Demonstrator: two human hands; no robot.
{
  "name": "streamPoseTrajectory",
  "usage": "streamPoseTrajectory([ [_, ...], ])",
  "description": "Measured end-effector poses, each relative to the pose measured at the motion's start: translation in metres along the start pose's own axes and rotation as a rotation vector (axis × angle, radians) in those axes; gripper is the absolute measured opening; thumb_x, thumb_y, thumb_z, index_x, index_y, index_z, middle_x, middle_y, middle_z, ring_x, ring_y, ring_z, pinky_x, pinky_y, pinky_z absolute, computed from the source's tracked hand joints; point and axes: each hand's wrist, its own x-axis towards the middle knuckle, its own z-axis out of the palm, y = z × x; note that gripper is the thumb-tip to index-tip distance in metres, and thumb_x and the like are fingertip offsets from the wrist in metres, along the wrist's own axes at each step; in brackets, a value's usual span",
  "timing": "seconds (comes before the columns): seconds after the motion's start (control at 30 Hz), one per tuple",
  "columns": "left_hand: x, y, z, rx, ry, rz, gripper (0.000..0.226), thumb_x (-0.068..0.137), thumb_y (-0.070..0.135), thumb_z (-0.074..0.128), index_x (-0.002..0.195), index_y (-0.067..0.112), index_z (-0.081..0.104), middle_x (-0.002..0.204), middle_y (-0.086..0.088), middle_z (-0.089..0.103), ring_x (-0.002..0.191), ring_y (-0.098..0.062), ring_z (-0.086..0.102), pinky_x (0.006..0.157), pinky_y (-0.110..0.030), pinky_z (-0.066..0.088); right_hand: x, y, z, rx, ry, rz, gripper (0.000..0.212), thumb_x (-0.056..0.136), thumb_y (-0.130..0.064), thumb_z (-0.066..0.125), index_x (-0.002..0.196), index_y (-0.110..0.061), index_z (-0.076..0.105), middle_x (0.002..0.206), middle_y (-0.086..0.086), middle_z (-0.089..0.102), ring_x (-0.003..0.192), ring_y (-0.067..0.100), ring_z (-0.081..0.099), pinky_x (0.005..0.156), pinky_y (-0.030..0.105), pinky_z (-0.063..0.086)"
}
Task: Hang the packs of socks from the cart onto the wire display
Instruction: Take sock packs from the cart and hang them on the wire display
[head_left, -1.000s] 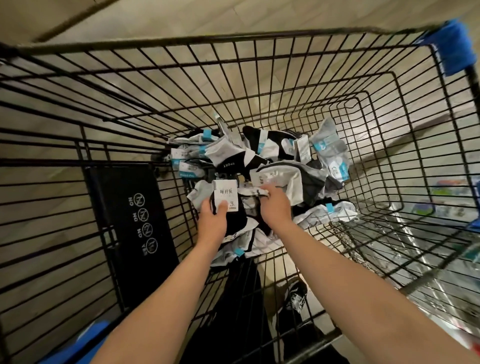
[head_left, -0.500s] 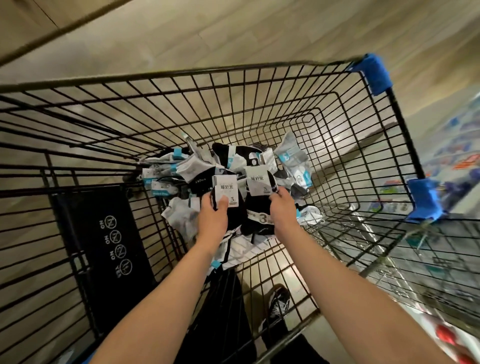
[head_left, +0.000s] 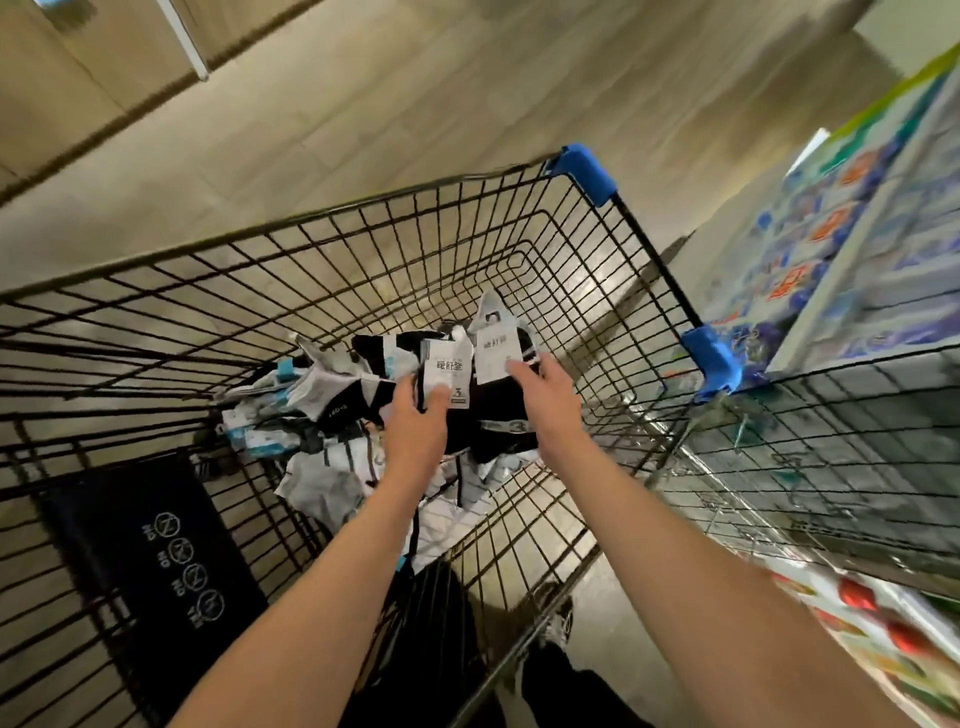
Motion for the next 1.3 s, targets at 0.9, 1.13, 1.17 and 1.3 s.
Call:
streamPoseTrajectory([
  [0.9, -0.346, 0.161, 0.27, 0.39, -0.65, 0.873, 0.028, 0.102, 0.04, 0.05, 0.123, 0.023, 0.051, 0.109, 0.018, 0.061, 0.109, -0.018, 0.058, 0.085, -0.03, 0.04, -0.252, 0.018, -0.399, 0.45, 0.967, -0.356, 0.013, 0.102, -0.026, 0.048, 0.099, -0.035, 0.056, 0.098, -0.007, 0.066, 0.092, 0.012, 0.065, 0.081, 0.035, 0.055],
  [1.13, -0.403, 0.185, 0.321, 0.457, -0.868, 1.045, 0.034, 0.103, 0.035, 0.05, 0.135, 0.023, 0.049, 0.122, 0.014, 0.056, 0.118, -0.012, 0.056, 0.09, -0.025, 0.037, -0.28, 0.016, -0.459, 0.504, 1.201, -0.372, 0.026, 0.094, -0.027, 0.047, 0.107, -0.048, 0.054, 0.109, -0.01, 0.064, 0.103, 0.013, 0.064, 0.091, 0.048, 0.056],
  [1.17, -0.41, 0.193, 0.328, 0.449, -0.873, 1.039, 0.036, 0.103, 0.037, 0.049, 0.137, 0.023, 0.048, 0.121, 0.012, 0.058, 0.117, -0.013, 0.056, 0.09, -0.026, 0.038, -0.282, 0.013, -0.467, 0.503, 1.212, -0.382, 0.027, 0.092, -0.029, 0.047, 0.109, -0.048, 0.055, 0.11, -0.009, 0.065, 0.105, 0.015, 0.064, 0.092, 0.049, 0.056],
  [1.3, -0.431, 0.226, 0.352, 0.376, -0.869, 1.038, 0.037, 0.103, 0.038, 0.048, 0.134, 0.019, 0.049, 0.116, 0.002, 0.06, 0.105, -0.018, 0.056, 0.084, -0.026, 0.037, -0.288, -0.008, -0.494, 0.493, 1.225, -0.43, 0.025, 0.091, -0.032, 0.046, 0.112, -0.041, 0.056, 0.107, -0.009, 0.066, 0.103, 0.015, 0.065, 0.092, 0.049, 0.057],
])
